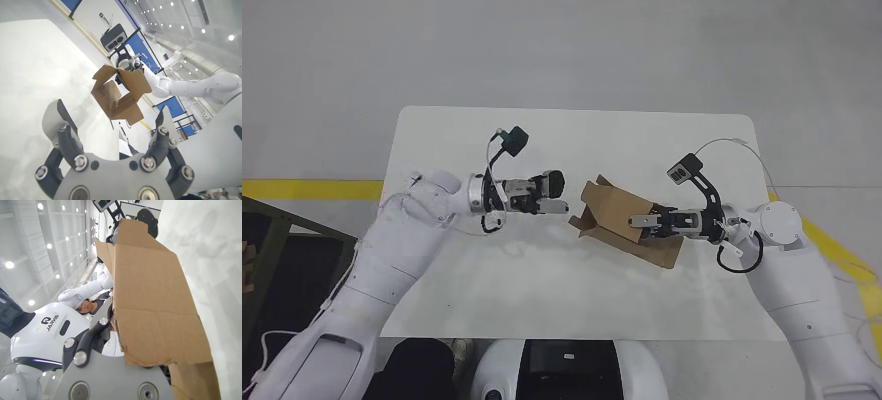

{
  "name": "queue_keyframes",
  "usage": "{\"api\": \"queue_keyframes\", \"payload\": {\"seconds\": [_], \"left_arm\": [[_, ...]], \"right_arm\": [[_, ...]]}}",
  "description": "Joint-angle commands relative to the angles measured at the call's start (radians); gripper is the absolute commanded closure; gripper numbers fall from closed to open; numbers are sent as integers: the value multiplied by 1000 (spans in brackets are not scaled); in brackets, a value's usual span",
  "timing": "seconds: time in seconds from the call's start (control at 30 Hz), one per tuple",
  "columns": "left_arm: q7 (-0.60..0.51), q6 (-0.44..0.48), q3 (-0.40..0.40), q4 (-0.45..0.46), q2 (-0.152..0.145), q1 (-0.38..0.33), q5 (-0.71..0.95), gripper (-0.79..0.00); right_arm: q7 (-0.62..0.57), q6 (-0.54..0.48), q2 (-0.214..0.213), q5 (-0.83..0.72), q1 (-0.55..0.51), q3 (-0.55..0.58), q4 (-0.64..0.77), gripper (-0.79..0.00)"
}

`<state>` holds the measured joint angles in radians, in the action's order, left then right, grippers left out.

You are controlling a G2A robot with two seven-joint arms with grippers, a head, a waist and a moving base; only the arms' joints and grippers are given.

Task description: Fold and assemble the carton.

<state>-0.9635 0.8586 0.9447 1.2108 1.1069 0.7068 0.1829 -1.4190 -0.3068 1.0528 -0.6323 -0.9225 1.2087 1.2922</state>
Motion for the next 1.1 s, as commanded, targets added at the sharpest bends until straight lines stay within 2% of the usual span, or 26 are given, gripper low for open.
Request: {"api": "queue_keyframes", "payload": {"seconds": [0.0,0.13,0.7,0.8,0.9,1.07], "left_arm": [[61,59,-20,-16,-10,-8,-58,-785],[156,154,-47,-53,-24,-29,-116,-785],[178,143,-34,-46,-25,-28,-136,-785],[211,132,-17,-3,-30,-6,-227,-785],[284,154,3,1,-32,30,-278,-785],[452,154,40,86,-37,92,-569,-785]], "right_arm": [[0,0,0,0,0,0,0,0],[0,0,0,0,0,0,0,0],[0,0,0,0,0,0,0,0],[0,0,0,0,0,0,0,0],[0,0,0,0,0,0,0,0],[0,0,0,0,0,0,0,0]]}}
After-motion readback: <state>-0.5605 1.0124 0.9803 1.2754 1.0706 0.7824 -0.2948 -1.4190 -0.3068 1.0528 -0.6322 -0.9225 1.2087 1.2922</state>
